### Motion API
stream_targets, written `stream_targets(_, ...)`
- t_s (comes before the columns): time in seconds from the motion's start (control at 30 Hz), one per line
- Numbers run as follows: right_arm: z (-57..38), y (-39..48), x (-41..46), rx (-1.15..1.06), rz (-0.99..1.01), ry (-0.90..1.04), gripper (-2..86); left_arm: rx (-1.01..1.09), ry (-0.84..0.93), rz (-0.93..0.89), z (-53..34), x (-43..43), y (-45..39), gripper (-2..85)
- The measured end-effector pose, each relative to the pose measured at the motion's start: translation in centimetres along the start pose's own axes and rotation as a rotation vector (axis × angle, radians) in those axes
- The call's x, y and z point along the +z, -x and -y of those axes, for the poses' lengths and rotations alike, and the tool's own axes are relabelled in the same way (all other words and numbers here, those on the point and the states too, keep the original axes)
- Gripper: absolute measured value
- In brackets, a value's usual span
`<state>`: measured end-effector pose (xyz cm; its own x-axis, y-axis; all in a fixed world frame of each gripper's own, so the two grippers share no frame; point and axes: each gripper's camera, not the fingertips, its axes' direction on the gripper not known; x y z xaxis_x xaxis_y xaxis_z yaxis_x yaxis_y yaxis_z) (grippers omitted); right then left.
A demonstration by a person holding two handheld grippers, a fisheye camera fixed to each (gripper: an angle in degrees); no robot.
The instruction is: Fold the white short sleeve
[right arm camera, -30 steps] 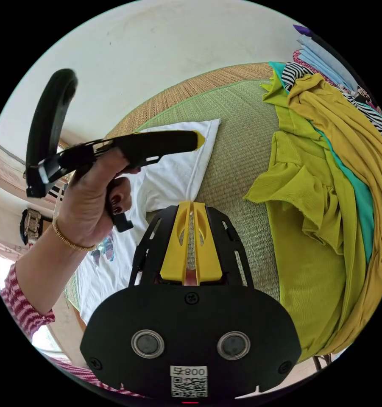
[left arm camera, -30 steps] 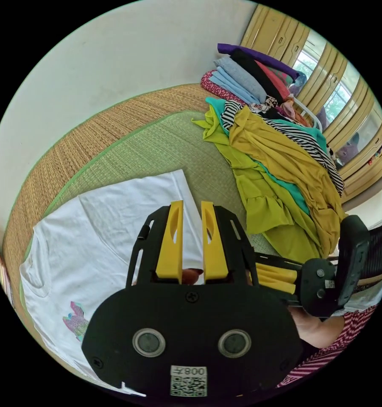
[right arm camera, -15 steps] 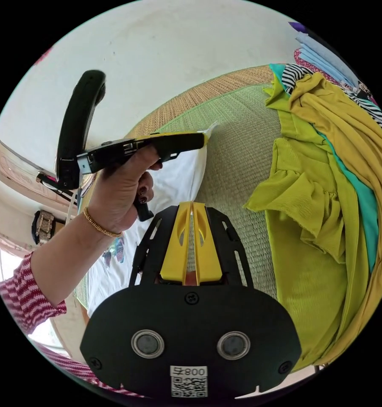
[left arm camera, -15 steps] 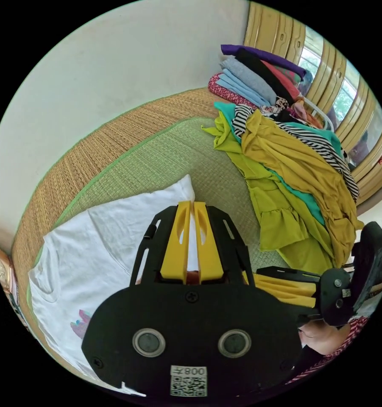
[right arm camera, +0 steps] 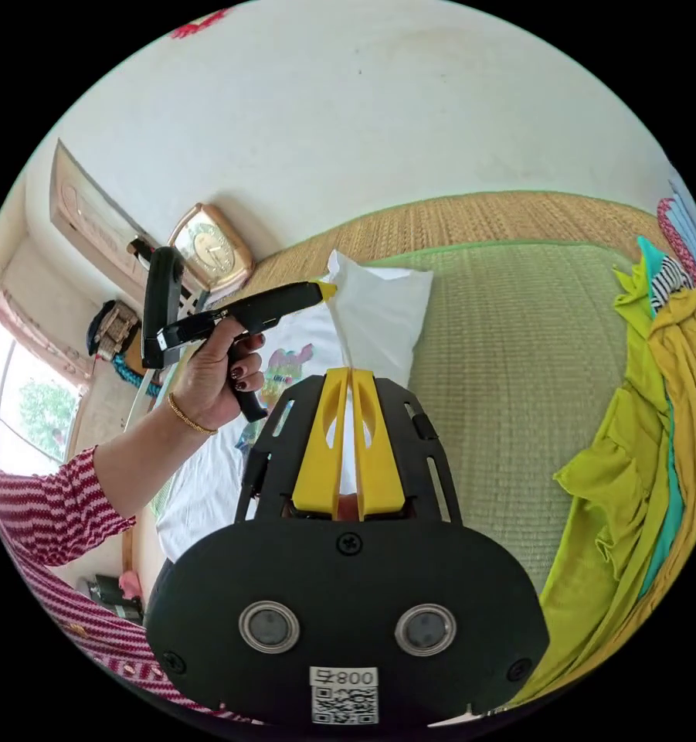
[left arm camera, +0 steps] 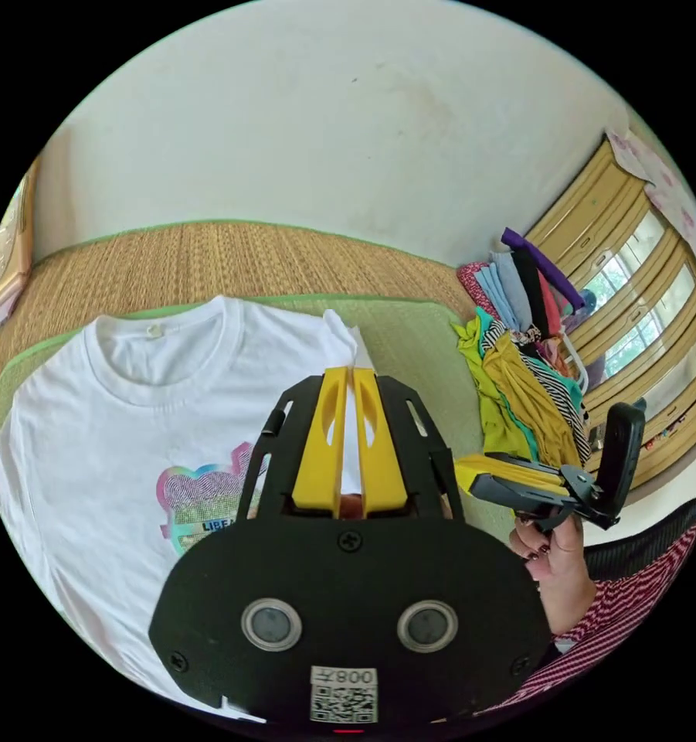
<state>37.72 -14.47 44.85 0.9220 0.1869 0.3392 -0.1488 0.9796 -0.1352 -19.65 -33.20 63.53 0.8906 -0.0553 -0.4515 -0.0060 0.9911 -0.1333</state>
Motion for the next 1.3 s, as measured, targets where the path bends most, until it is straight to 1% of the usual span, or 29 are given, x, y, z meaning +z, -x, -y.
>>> stream_targets(0.07,0.1,0.7,2.4,-0.018,-0.006,0.065,0.2,-0.041,0.038,0.019,-0.6,0.5,1.8,2.0)
stream_targets(0.1,0.1,1.0,3.5,-0.031,-0.007,0.103,0.2,-0.052,0.035,0.019,-1.0,0.3,2.6,2.3)
stream_targets(0.17,0.1,1.5,4.3,-0.045,0.001,0.121,0.3,-0.053,0.012,0.021,-1.5,-0.5,3.3,2.6)
stream_targets(0.37,0.7,2.3,4.5,-0.059,0.048,0.115,0.1,-0.029,-0.054,0.046,-2.9,-2.4,4.3,2.8)
stream_targets(0.47,1.1,2.2,4.7,-0.034,0.036,0.092,0.1,-0.008,-0.016,0.034,-3.1,-1.5,4.4,2.6)
stream_targets(0.57,1.6,1.5,6.4,0.013,-0.005,0.108,0.1,0.001,0.043,0.089,-3.0,-0.1,4.8,2.2)
stream_targets(0.67,1.9,1.1,8.6,0.042,-0.038,0.158,0.0,-0.005,0.019,0.065,-3.0,-0.9,5.3,1.7)
stream_targets(0.73,2.1,1.5,8.7,0.047,-0.027,0.141,0.0,0.009,-0.014,0.058,-3.1,-1.7,5.6,1.4)
stream_targets(0.83,2.5,2.3,9.8,0.052,-0.053,0.143,0.0,0.033,0.04,0.087,-3.4,-0.9,6.2,1.3)
stream_targets(0.93,3.1,3.1,10.3,0.063,-0.04,0.145,-0.1,0.022,0.016,0.055,-3.9,-2.4,6.7,1.3)
stream_targets(1.0,3.5,4.5,10.0,0.04,-0.07,0.108,-0.1,0.039,0.007,0.054,-4.4,-3.0,6.8,1.4)
stream_targets(1.07,3.9,5.0,11.0,0.031,-0.099,0.129,-0.1,0.041,0.061,0.073,-5.0,-2.7,7.3,1.7)
stream_targets(1.1,4.1,5.2,12.3,0.029,-0.118,0.167,-0.1,0.041,0.053,0.055,-5.4,-3.3,7.7,1.9)
stream_targets(1.17,4.3,5.7,12.7,0.035,-0.111,0.161,-0.1,0.023,0.017,0.012,-6.1,-5.5,8.5,2.4)
stream_targets(1.23,4.5,6.7,12.7,0.025,-0.133,0.154,-0.1,-0.021,-0.081,-0.046,-8.1,-10.2,10.4,3.5)
stream_targets(1.3,4.9,8.6,12.4,-0.008,-0.143,0.12,0.0,-0.076,-0.155,-0.018,-10.7,-14.3,12.5,4.5)
